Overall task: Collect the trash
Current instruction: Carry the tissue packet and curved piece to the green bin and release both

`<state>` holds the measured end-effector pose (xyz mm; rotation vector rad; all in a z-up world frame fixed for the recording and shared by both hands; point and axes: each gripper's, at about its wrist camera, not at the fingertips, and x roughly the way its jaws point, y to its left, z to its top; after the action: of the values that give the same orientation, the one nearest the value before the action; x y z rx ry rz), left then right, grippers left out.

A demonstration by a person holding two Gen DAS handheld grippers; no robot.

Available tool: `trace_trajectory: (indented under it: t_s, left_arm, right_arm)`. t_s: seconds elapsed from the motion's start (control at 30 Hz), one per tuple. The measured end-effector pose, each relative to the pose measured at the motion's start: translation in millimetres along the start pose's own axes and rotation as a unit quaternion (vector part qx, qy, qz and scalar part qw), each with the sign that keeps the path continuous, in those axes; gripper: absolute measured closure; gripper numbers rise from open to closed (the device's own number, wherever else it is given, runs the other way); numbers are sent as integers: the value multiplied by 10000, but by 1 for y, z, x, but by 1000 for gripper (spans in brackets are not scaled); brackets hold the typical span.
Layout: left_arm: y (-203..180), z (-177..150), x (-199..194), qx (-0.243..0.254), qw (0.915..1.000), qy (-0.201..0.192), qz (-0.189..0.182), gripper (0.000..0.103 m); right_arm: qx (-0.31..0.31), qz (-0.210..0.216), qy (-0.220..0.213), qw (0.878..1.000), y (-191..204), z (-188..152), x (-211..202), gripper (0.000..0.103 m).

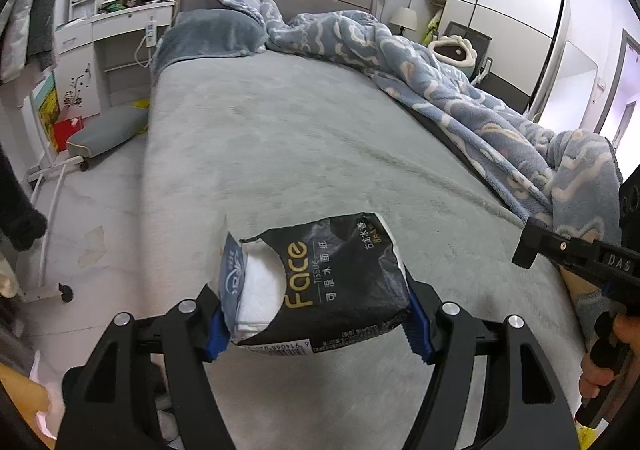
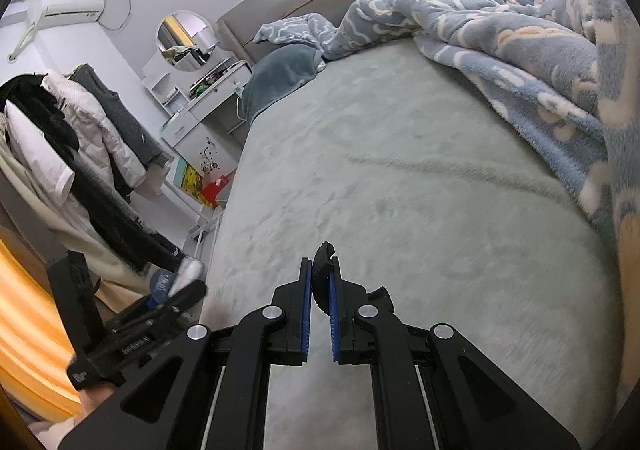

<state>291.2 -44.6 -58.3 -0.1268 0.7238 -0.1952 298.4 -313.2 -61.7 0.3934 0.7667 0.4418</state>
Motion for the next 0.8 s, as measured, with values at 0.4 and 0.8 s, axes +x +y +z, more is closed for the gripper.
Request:
trace_trajectory:
  t_s: [0.4,0.8]
  left_arm:
    - [51,-35,-54,89,9996,168,224,32]
    - [127,-92,-59,68,9926,1030,642,31]
  right_arm:
    - [-322,129,233,9991,71,-41,20,95]
    - [-967,323,637,9927,161,-84,56,95]
